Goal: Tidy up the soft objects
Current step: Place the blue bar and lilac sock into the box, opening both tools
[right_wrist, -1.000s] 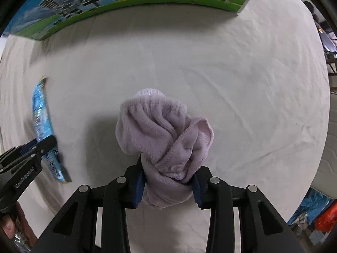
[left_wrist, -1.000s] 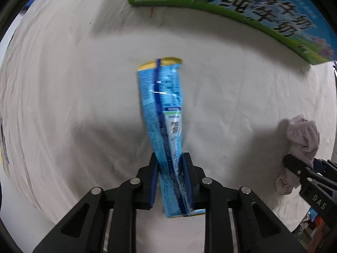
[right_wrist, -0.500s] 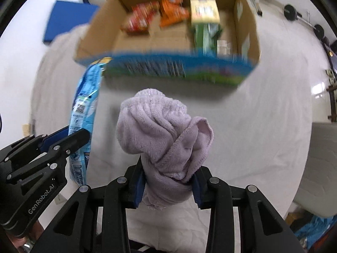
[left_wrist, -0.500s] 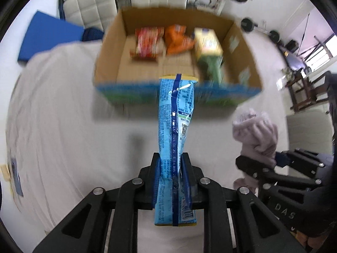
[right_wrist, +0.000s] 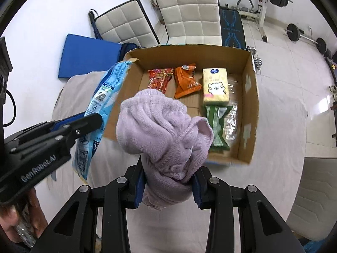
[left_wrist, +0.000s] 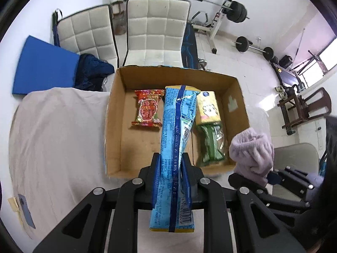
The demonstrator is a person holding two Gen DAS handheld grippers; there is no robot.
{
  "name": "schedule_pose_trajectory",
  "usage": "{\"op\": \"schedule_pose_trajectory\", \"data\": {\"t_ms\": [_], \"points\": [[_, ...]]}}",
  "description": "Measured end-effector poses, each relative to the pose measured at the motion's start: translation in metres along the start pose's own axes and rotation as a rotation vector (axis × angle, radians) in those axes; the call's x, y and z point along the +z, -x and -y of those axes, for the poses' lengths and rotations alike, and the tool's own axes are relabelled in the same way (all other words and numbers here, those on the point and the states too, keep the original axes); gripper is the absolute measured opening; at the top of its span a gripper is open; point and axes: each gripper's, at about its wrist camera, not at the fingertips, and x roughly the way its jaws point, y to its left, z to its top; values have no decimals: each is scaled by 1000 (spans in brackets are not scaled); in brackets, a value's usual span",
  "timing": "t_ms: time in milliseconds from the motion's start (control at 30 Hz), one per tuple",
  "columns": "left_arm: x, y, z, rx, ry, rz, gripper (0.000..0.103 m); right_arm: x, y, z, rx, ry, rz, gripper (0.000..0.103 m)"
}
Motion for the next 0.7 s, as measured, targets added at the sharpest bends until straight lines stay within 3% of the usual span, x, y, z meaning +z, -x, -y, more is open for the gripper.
{"op": "schedule_pose_trajectory", "data": {"t_ms": [333, 533, 700], "points": [[50, -96, -28, -2, 53, -167, 17, 47, -108, 24, -39, -77, -126, 39], [48, -148, -33, 38, 37, -254, 17, 54, -152, 33, -73, -94, -166, 39], [42, -168, -34, 38, 33, -283, 17, 54, -177, 37, -84, -95, -197, 39]]}}
